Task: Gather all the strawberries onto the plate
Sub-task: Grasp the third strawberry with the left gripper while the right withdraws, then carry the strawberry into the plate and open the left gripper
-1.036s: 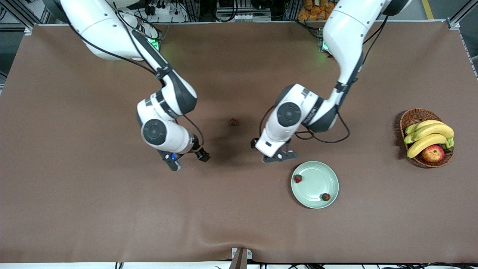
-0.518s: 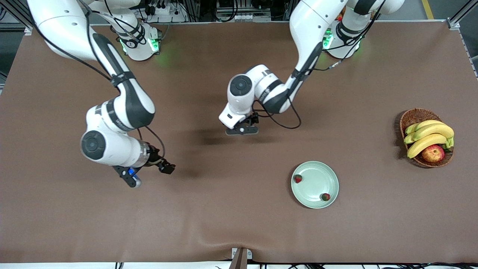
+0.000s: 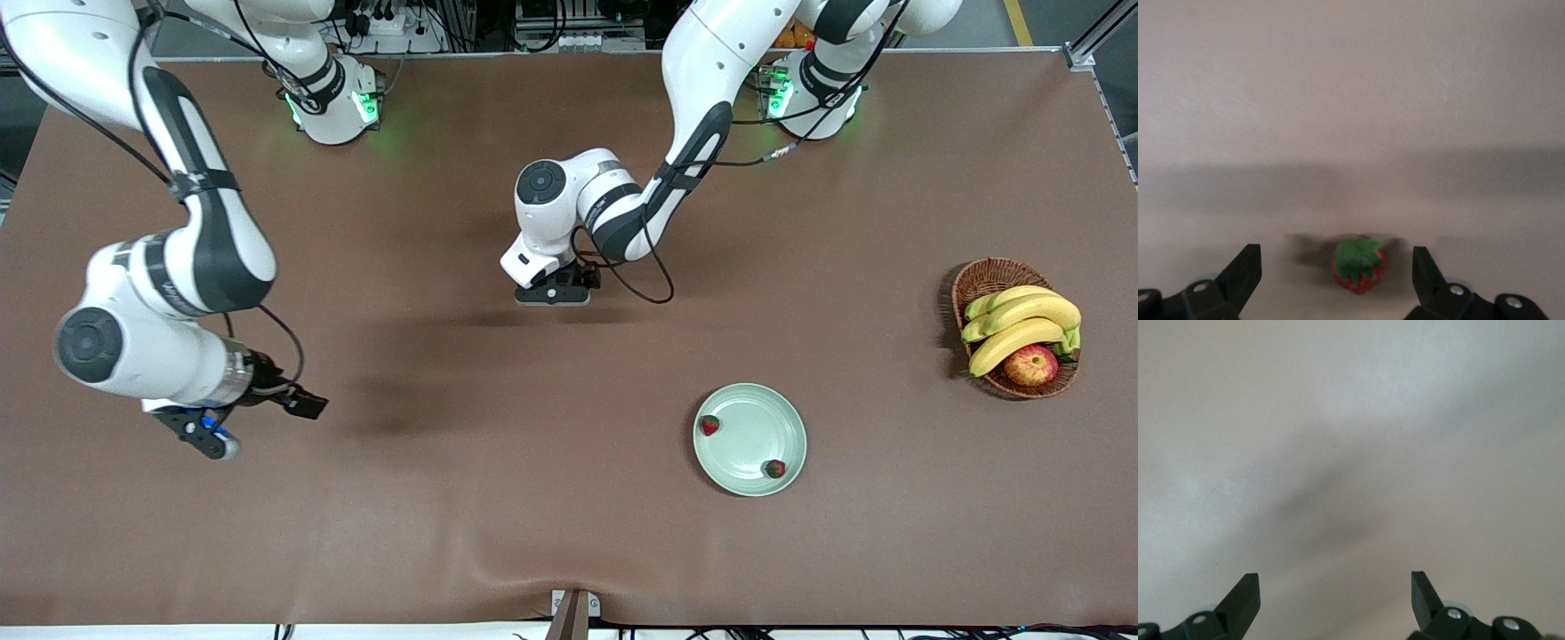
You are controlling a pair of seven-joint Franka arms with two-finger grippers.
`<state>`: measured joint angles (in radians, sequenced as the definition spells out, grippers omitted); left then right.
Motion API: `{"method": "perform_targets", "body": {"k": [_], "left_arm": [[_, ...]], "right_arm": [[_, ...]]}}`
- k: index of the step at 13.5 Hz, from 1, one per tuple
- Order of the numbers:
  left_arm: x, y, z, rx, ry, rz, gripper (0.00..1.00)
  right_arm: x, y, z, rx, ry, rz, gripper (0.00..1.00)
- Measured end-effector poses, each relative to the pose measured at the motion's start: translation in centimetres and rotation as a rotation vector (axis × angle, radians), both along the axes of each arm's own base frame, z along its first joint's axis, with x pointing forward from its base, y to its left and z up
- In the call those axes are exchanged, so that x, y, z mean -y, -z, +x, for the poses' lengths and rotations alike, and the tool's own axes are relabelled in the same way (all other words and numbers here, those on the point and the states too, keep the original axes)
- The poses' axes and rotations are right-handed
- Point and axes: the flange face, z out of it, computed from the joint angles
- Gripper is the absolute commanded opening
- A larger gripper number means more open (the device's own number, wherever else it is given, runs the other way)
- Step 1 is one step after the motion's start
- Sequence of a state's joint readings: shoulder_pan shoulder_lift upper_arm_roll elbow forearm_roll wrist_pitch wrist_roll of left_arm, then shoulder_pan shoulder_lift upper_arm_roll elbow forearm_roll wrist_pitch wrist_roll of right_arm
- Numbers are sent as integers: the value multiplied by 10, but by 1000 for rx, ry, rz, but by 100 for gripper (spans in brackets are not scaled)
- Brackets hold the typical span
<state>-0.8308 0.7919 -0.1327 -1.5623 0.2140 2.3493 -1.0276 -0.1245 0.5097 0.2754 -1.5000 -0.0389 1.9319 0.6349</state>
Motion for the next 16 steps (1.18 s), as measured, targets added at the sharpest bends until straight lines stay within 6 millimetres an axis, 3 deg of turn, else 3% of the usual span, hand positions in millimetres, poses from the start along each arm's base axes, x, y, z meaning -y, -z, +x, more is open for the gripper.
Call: {"method": "perform_targets", "body": {"k": [3, 5, 6, 7, 8, 13, 15, 16], "left_arm": [[9, 7, -7, -1, 15, -3, 100], [10, 4, -5, 3, 13, -7, 62], [11, 3, -4, 5, 11, -9, 45], [11, 3, -3, 6, 2, -10, 17], [11, 3, -3, 7, -10, -11, 0], [11, 1, -1, 11, -33, -16, 0], [9, -10, 12, 24, -76, -36, 0], [3, -24, 29, 36, -138, -58, 0]], "right_arm": [[38, -37, -8, 13, -126, -6, 100], [53, -68, -19, 13, -178, -15, 100], [52, -85, -25, 15, -187, -22, 100], [49, -102, -33, 16, -193, -29, 100], [45, -118, -41, 25, -199, -37, 100], [24, -173, -87, 80, -225, -85, 100], [28, -188, -92, 96, -217, -92, 100], [31, -196, -92, 97, -211, -93, 100]]}}
